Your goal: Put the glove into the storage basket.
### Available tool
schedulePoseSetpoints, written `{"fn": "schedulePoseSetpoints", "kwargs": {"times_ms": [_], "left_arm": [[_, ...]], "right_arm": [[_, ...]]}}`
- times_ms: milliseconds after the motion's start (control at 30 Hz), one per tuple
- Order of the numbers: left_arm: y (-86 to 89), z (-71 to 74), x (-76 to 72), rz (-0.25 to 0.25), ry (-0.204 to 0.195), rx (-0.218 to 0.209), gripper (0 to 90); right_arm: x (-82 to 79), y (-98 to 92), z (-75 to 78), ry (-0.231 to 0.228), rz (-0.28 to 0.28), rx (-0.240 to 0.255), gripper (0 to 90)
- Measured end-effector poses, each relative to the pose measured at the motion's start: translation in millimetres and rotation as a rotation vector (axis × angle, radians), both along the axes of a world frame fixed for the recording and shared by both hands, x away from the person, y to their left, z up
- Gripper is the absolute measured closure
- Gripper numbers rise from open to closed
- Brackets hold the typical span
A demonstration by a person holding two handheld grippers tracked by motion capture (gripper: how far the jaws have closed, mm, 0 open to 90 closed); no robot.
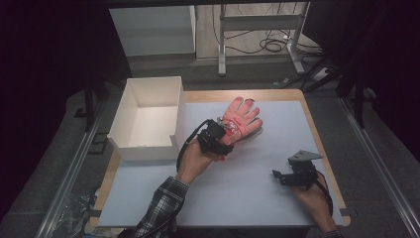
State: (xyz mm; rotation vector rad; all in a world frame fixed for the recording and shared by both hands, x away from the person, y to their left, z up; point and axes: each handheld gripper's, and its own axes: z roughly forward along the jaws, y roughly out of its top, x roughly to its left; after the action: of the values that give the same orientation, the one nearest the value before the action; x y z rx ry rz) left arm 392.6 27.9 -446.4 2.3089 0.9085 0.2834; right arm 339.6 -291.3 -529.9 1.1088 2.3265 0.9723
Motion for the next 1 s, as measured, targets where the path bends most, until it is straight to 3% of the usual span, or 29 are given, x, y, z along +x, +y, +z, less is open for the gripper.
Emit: {"fn": "schedulePoseSetpoints", "kwargs": {"times_ms": [300,567,800,1000], "left_arm": [[11.6,28.3,13.0,0.040,-0.012,-0.004,46.3],[24.1,51.9,22.5,0.096,-0.038,0.023,45.8],[43.0,67.5,29.0,0.156,-0.049,0.001,45.3],[62.9,76.3,34.3,0.221,-0.064,0.010,45.1]], "right_arm": [[0.0,0.2,-0.3,0.000,0.000,0.002,19.6],[-0.1,0.2,-0.3,0.000,0.000,0.003,19.6],[-0.1,0.2,-0.2,0.000,0.000,0.004,19.6],[-0.1,0.2,-0.3,-0.001,0.000,0.003,19.6]]}}
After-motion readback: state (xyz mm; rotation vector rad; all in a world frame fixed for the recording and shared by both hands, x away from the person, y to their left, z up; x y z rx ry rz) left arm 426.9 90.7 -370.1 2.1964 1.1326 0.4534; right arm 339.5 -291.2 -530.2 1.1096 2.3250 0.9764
